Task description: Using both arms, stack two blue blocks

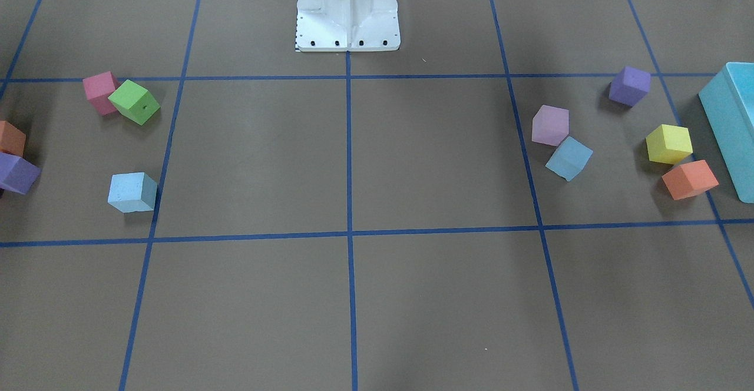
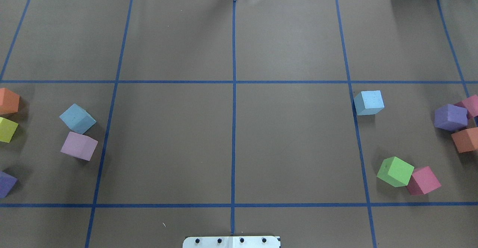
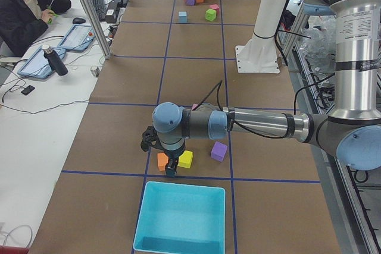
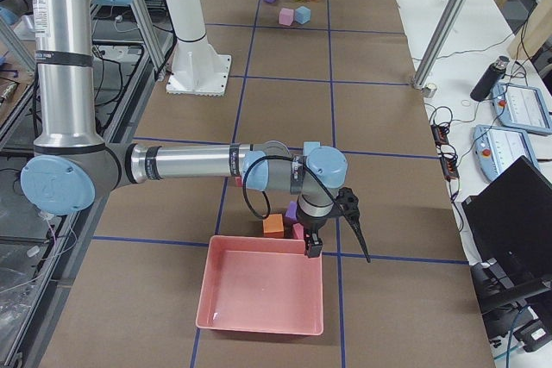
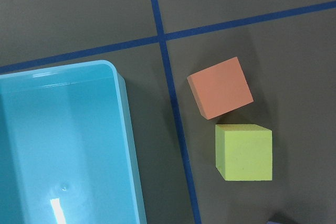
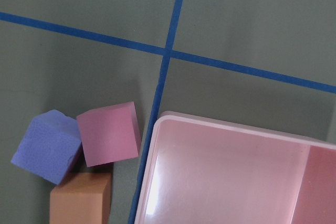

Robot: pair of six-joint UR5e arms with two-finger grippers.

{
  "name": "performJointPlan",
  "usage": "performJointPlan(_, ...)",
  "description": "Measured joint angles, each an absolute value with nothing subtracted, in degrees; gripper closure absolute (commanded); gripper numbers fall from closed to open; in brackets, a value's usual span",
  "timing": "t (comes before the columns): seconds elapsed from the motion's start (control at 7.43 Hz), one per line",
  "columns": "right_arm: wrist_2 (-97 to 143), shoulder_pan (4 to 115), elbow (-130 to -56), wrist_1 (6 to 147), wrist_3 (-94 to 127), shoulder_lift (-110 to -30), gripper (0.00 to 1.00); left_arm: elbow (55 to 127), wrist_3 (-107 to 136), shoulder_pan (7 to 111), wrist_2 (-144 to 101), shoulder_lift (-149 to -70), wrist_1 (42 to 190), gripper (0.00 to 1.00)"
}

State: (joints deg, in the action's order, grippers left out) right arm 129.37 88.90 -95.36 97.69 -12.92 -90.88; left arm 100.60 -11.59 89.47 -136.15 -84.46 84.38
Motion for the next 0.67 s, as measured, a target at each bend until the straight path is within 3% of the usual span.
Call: performJointPlan(0.67, 132.6, 88.6, -94.6, 90.6, -12.7, -91.1, 0.00, 101.8, -11.4, 89.4, -135.7, -84.9, 84.3, 0.02)
